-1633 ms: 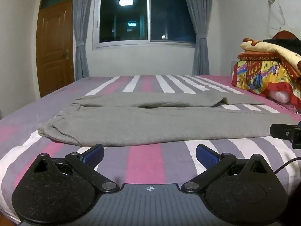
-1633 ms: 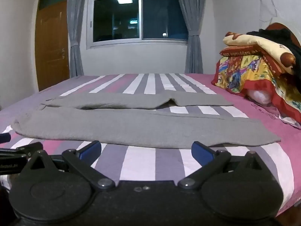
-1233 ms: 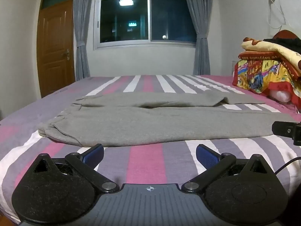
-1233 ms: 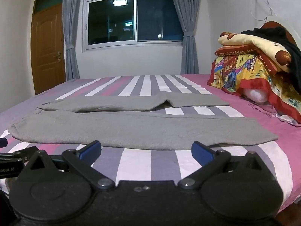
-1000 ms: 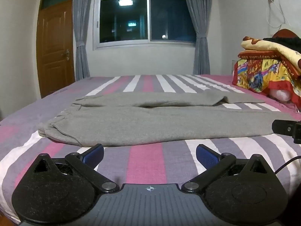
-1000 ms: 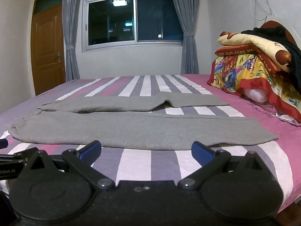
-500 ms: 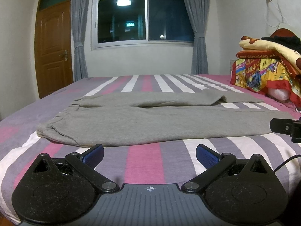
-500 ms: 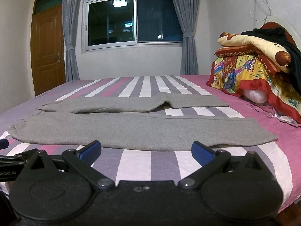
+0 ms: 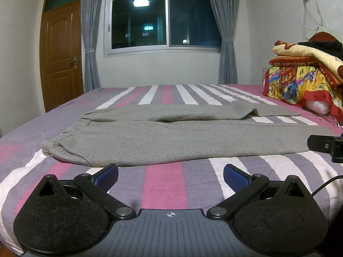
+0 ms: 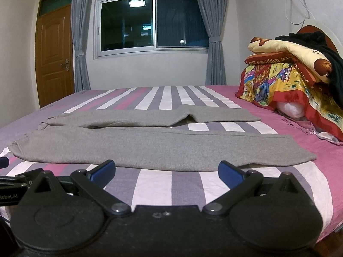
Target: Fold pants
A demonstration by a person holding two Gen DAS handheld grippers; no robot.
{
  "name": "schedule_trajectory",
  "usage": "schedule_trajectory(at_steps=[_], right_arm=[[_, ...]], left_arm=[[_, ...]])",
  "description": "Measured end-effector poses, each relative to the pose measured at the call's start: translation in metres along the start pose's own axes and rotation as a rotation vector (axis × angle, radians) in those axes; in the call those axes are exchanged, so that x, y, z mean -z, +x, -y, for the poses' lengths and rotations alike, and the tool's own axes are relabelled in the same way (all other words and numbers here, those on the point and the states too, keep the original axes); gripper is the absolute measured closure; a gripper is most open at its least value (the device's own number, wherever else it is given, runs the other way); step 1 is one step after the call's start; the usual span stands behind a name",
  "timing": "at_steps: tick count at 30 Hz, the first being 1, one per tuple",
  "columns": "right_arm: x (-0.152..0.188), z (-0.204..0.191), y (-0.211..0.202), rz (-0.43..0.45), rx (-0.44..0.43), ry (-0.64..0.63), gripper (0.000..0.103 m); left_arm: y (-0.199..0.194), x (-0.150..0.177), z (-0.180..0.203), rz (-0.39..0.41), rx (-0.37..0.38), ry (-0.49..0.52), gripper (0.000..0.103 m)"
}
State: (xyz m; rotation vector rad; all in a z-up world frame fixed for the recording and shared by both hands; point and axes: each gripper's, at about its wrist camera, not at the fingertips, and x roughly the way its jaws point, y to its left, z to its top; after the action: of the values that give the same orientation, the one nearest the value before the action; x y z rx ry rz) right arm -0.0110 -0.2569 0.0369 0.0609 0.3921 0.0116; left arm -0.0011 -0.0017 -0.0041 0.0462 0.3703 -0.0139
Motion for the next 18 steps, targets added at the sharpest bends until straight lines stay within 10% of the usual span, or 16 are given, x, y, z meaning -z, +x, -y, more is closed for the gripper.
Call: schedule_trajectory(at_steps=[18], right_arm=[[0.0008, -0.001, 0.0019, -0.005, 0.001, -0.005, 0.001]], left_arm=[[-0.0015, 0.0002, -0.0016, 0.002, -0.005, 0.0, 0.0]])
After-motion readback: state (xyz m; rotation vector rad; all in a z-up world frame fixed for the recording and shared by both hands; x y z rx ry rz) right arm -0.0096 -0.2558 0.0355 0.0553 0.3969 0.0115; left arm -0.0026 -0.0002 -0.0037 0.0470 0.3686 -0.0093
